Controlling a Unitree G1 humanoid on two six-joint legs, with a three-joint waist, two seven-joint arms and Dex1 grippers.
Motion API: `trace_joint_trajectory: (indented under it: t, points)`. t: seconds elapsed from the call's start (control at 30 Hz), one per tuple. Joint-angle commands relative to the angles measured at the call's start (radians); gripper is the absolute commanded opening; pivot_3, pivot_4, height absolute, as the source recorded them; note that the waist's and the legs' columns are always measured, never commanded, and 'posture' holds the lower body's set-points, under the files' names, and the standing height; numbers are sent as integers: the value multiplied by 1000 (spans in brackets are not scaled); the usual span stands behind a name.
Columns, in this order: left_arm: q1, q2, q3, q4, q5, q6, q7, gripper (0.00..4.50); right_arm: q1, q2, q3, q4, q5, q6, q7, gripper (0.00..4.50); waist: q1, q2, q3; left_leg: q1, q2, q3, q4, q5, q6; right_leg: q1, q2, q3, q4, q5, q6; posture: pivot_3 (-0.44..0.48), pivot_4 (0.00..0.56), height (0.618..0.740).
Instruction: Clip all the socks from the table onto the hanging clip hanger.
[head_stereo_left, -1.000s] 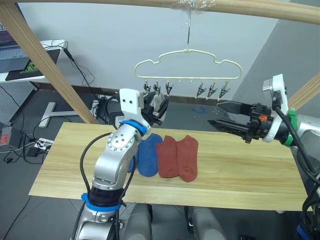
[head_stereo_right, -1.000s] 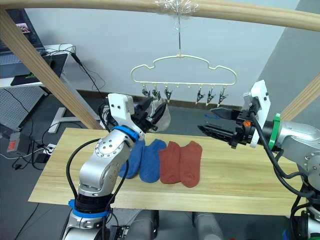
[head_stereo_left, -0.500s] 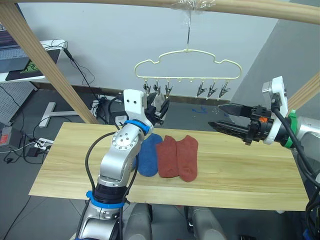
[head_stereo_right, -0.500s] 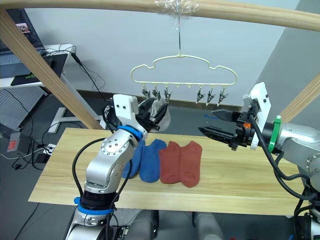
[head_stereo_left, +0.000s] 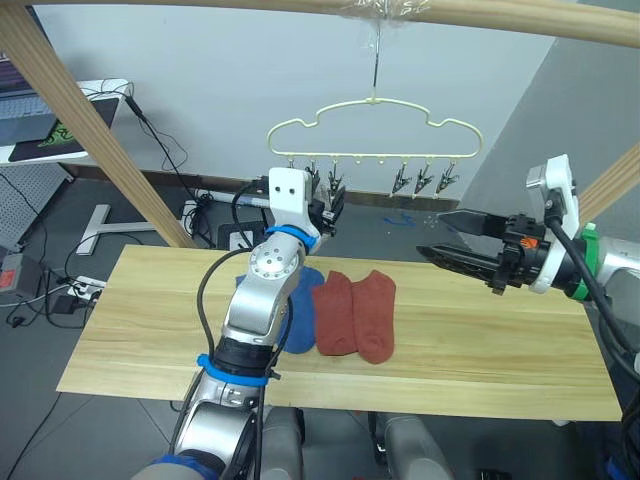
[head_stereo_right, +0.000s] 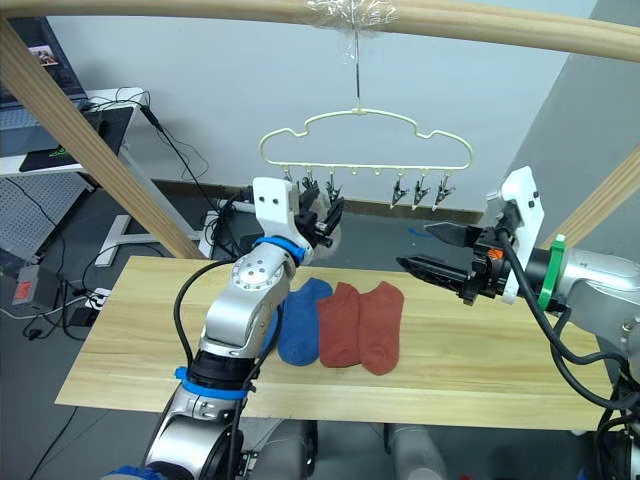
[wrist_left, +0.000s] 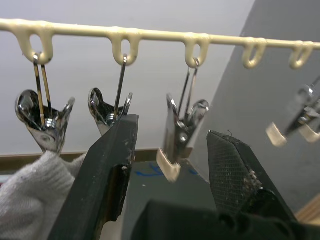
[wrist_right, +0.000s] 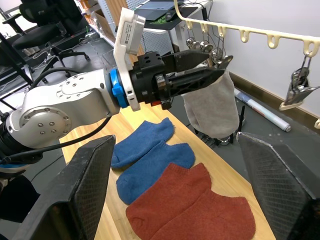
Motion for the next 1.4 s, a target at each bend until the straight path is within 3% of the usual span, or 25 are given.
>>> trace_joint_trajectory:
  t: [0.03,1.1,1.4]
  points:
    - [-27,-13,1,6,33,-40,29,2469,7,-18,-28,-34,38,-16,-21,4083,-1,0,0,0,0,0,0,0,0,0,0,0,0,0,0,-106,287,740]
    - [-126,-102,24,154,67,-133,111,2469,38,-60,-16,-52,141,-42,-125,4083,-21,-1,1,0,0,0,-1,0,0,0,0,1,-1,-3,5,-132,286,740]
    - [-131,-112,35,164,63,-124,107,322,40,-66,-11,-48,143,-47,-133,4083,-21,-1,1,-1,0,0,-1,0,0,0,0,1,-2,-3,5,-135,286,740]
